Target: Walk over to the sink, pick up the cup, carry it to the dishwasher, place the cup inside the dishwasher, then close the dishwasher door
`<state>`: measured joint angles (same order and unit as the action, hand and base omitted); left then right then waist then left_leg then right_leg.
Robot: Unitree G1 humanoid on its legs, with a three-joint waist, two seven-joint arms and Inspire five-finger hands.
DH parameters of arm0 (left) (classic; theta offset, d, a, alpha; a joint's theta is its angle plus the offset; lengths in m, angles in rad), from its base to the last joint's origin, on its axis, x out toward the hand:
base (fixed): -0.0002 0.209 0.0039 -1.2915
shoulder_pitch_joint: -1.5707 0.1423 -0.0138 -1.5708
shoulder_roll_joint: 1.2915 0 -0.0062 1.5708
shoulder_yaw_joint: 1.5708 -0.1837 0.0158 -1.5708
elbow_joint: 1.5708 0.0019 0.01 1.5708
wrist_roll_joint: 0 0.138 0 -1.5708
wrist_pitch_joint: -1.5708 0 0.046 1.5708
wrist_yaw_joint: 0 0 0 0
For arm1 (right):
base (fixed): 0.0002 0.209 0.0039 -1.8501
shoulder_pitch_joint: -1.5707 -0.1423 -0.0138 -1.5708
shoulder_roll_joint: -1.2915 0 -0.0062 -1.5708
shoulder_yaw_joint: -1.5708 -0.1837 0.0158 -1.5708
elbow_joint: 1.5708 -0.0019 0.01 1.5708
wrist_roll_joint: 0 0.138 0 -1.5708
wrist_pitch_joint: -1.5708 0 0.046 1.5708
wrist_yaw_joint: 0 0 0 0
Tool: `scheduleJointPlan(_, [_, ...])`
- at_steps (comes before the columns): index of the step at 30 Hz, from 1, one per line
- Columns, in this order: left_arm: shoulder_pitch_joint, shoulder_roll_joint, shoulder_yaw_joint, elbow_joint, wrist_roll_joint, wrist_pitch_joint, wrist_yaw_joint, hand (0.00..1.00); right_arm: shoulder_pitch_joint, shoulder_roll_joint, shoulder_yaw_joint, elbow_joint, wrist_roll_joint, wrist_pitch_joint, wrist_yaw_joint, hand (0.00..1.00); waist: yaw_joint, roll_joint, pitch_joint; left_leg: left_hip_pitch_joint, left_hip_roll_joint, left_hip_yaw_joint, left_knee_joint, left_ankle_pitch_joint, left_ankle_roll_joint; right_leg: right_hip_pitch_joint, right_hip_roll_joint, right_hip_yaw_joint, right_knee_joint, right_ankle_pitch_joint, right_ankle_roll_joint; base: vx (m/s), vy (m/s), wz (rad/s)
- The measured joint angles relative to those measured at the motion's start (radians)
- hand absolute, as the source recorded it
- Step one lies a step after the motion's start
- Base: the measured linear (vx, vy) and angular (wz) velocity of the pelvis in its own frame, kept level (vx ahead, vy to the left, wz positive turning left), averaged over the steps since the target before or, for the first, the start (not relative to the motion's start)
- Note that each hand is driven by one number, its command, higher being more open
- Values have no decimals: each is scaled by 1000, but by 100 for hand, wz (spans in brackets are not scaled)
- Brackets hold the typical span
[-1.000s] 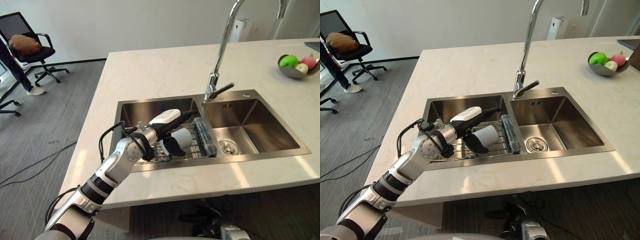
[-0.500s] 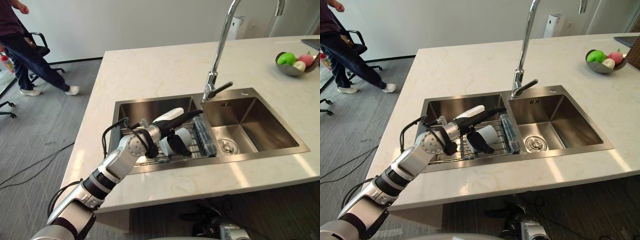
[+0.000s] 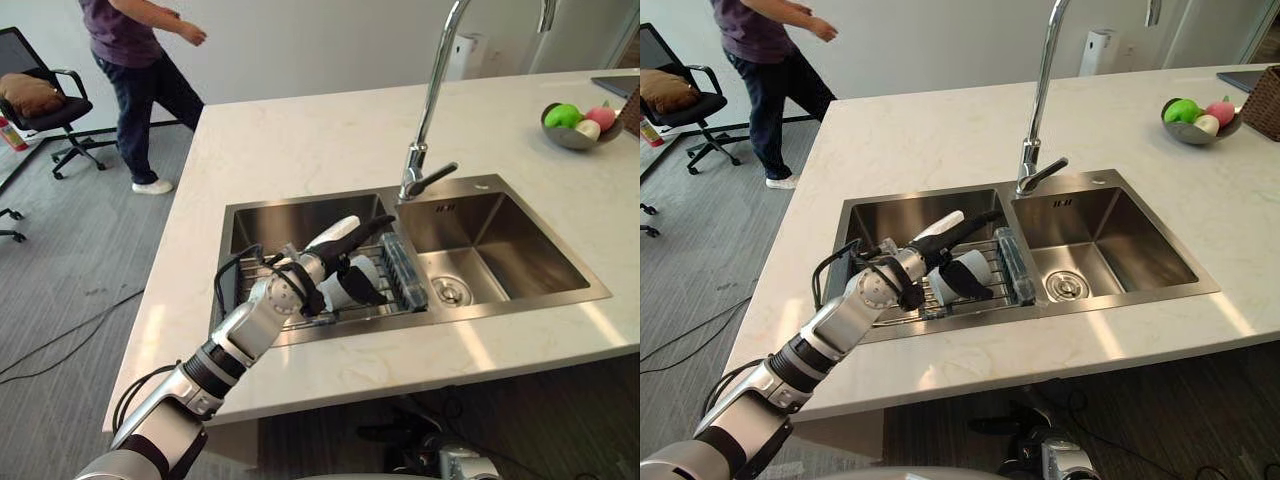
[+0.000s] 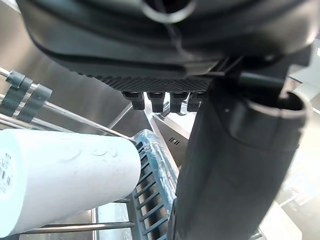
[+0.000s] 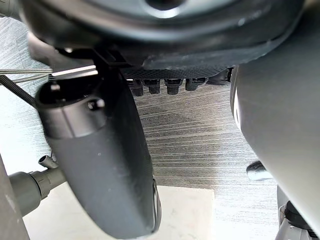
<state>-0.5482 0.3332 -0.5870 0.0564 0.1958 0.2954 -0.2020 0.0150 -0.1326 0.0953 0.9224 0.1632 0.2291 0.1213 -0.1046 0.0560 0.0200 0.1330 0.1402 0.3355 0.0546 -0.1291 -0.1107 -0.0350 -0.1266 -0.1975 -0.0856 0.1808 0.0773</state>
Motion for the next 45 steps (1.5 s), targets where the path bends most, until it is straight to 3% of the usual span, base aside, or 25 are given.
scheduleJointPlan(10, [8,-28,-13,151,23,8,30,100,-10,2,9,8,0,1,-1,100,-15,-5,1,22,-4,17,-8,-2,1,3,1,14,-6,3,-1,-30,-12,-6])
scheduleJointPlan(16, [41,-25,-12,152,58,14,52,100,-12,2,9,10,-7,8,2,100,-12,-10,4,29,-4,16,-17,-2,1,6,1,9,-6,2,0,0,0,0])
scheduleJointPlan(25, [42,-85,23,216,123,68,49,100,-20,1,10,13,-9,31,12,100,-16,-19,10,44,-4,11,-22,-2,2,24,1,0,-7,-5,5,-33,-17,2])
scheduleJointPlan(28, [42,-114,43,240,163,81,34,100,-24,0,10,13,-9,45,16,100,-16,-20,10,45,-4,6,-22,-2,1,28,2,-5,-7,-8,7,-28,-20,5])
scheduleJointPlan(32, [45,-122,2,273,336,66,9,100,-28,-3,10,14,-14,56,30,100,-19,-21,11,51,-2,5,-23,-5,-1,35,4,-8,-7,-12,8,-4,-4,1])
scheduleJointPlan(33, [45,-122,1,273,362,65,-3,0,-31,-3,10,14,-26,64,35,100,-19,-23,12,51,-2,5,-23,-5,-1,35,5,-8,-7,-12,9,0,0,0])
scheduleJointPlan(45, [30,-204,-9,349,752,69,-104,0,-56,-9,29,13,-80,126,90,100,-18,-27,15,57,1,3,-13,-7,-3,48,5,-5,-7,-12,9,-45,-20,0])
